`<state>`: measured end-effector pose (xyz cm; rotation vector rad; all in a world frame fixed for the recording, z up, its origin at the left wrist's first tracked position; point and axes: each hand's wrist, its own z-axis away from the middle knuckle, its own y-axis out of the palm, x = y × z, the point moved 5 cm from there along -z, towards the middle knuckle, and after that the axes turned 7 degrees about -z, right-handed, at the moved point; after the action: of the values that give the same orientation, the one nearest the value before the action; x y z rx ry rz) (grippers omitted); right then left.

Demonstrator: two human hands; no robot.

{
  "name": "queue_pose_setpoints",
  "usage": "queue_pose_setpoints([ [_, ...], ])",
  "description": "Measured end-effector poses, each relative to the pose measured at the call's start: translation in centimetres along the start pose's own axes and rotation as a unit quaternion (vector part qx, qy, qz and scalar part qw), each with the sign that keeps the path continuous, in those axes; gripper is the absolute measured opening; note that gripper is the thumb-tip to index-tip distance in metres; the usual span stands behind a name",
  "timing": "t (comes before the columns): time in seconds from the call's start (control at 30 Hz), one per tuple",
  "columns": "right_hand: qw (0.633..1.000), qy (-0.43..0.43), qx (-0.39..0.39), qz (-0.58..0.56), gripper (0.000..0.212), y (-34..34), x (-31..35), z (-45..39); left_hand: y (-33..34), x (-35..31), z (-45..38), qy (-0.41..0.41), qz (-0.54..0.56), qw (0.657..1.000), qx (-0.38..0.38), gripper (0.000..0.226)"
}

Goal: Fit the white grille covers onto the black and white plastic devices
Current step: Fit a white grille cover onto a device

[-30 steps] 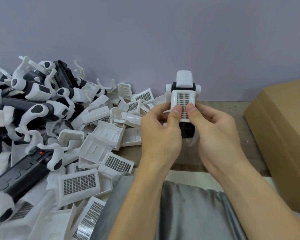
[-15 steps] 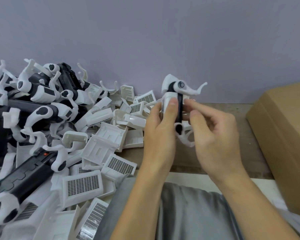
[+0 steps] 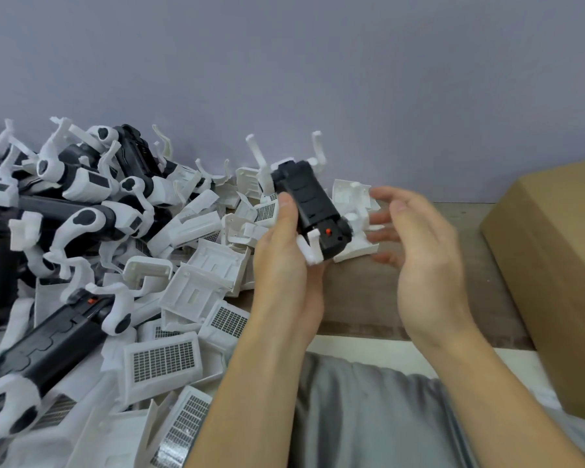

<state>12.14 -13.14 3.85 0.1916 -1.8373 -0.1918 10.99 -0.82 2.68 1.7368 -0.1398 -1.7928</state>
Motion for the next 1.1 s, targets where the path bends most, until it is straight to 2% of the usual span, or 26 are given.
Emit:
queue_pose_setpoints([
  [0.07, 0.992, 0.079, 0.067, -0.07, 0.033, 1.1, -0.8, 0.3, -0.2, 0.0, 0.1, -0.003, -0.014, 1.0, -0.006, 0.046],
  [0.17, 0.972, 0.117, 0.174, -0.106, 0.031, 2.1, -1.1, 0.8, -0.3, 0.2, 0.2, -0.004, -0.035, 0.999, -0.009, 0.053],
  [0.23, 0.962, 0.136, 0.211, -0.106, 0.027, 2.3, -1.4, 0.9, -0.4, 0.3, 0.2, 0.001, -0.063, 0.998, -0.002, 0.051],
  [0.37, 0.968, 0.144, 0.178, -0.1, 0.03, 2.3, -2.0, 0.8, 0.0, 0.4, 0.1, 0.052, -0.132, 0.99, 0.017, 0.036],
  [0.5, 0.971, 0.144, 0.148, -0.117, 0.03, 2.1, -2.0, 0.6, 0.4, 0.4, 0.2, 0.084, -0.153, 0.984, 0.03, 0.031],
  [0.8, 0.973, 0.14, 0.148, -0.109, 0.02, 2.1, -1.9, 0.7, 0.3, 0.3, 0.3, 0.076, -0.144, 0.986, 0.031, 0.032],
  [0.87, 0.968, 0.162, 0.138, -0.135, 0.019, 2.3, -1.7, 0.6, 0.1, 0.3, 0.2, 0.068, -0.119, 0.99, 0.019, 0.033],
  [0.93, 0.936, 0.228, 0.121, -0.239, 0.02, 2.3, -1.5, 0.7, 0.1, 0.1, 0.2, 0.05, -0.075, 0.996, 0.001, 0.038],
  [1.0, 0.883, 0.308, 0.136, -0.326, 0.03, 2.4, -1.1, 1.0, 0.3, -0.1, 0.3, 0.023, -0.025, 0.999, 0.007, 0.055],
  [1.07, 0.852, 0.367, 0.156, -0.34, 0.037, 2.3, -0.8, 1.3, 0.4, -0.3, 0.5, -0.001, 0.004, 1.0, 0.016, 0.075],
  [1.1, 0.851, 0.381, 0.162, -0.323, 0.036, 2.1, -1.0, 1.3, 0.3, -0.3, 0.5, -0.01, 0.014, 1.0, 0.016, 0.078],
])
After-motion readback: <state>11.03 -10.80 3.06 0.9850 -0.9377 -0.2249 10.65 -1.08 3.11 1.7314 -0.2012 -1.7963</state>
